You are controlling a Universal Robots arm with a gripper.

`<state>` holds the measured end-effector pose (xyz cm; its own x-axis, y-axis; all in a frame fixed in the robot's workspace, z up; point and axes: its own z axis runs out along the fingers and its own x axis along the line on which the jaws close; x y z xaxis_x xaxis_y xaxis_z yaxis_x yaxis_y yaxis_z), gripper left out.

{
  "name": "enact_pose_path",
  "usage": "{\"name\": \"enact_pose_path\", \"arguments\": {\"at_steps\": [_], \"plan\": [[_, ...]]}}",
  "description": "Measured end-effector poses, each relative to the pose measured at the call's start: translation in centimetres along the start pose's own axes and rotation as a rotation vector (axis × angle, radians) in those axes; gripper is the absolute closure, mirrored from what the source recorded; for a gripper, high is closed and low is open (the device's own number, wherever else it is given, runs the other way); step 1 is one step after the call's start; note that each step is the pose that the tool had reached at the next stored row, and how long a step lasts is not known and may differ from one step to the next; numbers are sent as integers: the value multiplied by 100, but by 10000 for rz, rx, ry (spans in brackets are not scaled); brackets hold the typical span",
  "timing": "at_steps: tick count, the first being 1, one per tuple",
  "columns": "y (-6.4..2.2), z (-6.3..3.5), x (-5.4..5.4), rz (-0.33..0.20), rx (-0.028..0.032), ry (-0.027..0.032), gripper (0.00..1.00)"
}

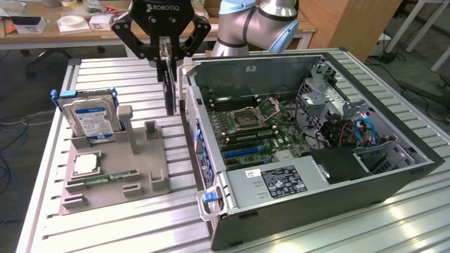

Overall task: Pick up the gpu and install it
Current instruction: 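Pick up the gpu and move the gpu toward the slot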

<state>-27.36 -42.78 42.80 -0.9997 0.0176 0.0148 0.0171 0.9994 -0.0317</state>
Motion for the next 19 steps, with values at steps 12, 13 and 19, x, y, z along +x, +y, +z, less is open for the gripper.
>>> {"name": "enact_pose_path", "arguments": {"at_steps": [12, 13, 19], "plan": [[3, -2, -148, 0, 0, 0, 74], [3, -1, -155, 0, 0, -1, 74], [3, -2, -193, 0, 1, 0, 74]]}}
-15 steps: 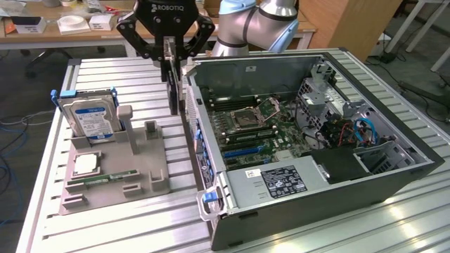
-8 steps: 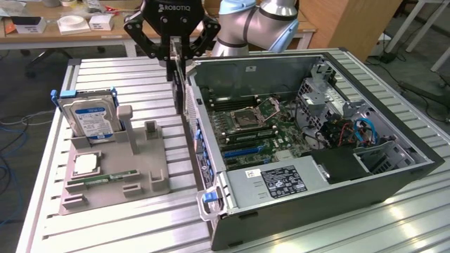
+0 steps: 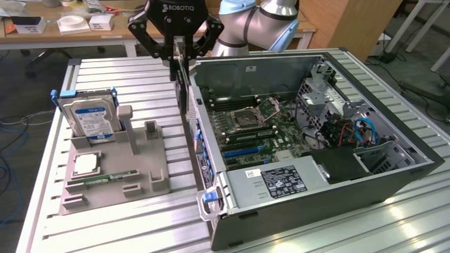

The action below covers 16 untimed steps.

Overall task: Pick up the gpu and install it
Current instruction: 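Pick up the gpu and move the gpu toward the slot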

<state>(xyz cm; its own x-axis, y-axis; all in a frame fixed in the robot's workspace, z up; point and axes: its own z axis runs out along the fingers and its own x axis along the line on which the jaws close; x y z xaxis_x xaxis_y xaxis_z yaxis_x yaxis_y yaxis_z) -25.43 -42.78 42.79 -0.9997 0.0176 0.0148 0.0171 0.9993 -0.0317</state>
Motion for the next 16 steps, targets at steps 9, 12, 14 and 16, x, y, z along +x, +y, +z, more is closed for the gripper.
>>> {"name": "enact_pose_path", "arguments": {"at_steps": [9, 12, 14, 16], "plan": [[1, -1, -69, 0, 0, 0, 74], [2, -1, -91, 0, 0, 0, 74], [2, -1, -109, 1, 0, -1, 74], [2, -1, -128, 0, 0, -1, 74]]}}
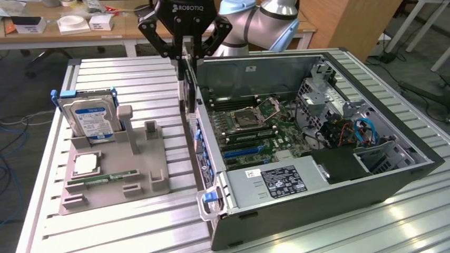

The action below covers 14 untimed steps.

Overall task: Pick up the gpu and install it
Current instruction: 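Pick up the gpu and move the gpu toward the slot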

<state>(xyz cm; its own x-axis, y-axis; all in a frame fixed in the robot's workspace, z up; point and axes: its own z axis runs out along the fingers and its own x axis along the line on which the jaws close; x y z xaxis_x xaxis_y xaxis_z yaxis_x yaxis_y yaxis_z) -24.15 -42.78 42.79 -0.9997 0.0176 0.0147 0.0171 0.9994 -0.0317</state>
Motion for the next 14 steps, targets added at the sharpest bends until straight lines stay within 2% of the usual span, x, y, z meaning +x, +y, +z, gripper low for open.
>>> {"name": "enact_pose_path", "arguments": {"at_steps": [14], "plan": [[2, 0, -132, 0, -1, 0, 74]]}}
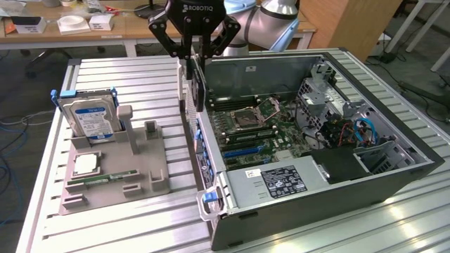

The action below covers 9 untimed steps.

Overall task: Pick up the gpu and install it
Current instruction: 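Pick up the gpu and move the gpu toward the slot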

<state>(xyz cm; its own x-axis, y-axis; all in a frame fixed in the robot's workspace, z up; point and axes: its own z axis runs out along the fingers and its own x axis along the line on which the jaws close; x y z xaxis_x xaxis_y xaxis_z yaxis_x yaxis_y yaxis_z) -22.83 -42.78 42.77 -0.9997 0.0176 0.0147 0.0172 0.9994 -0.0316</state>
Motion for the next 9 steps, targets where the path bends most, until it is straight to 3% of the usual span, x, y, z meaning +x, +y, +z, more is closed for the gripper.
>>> {"name": "enact_pose_path", "arguments": {"at_steps": [9], "plan": [[1, 7, -54, 0, 1, -16, 74]]}}
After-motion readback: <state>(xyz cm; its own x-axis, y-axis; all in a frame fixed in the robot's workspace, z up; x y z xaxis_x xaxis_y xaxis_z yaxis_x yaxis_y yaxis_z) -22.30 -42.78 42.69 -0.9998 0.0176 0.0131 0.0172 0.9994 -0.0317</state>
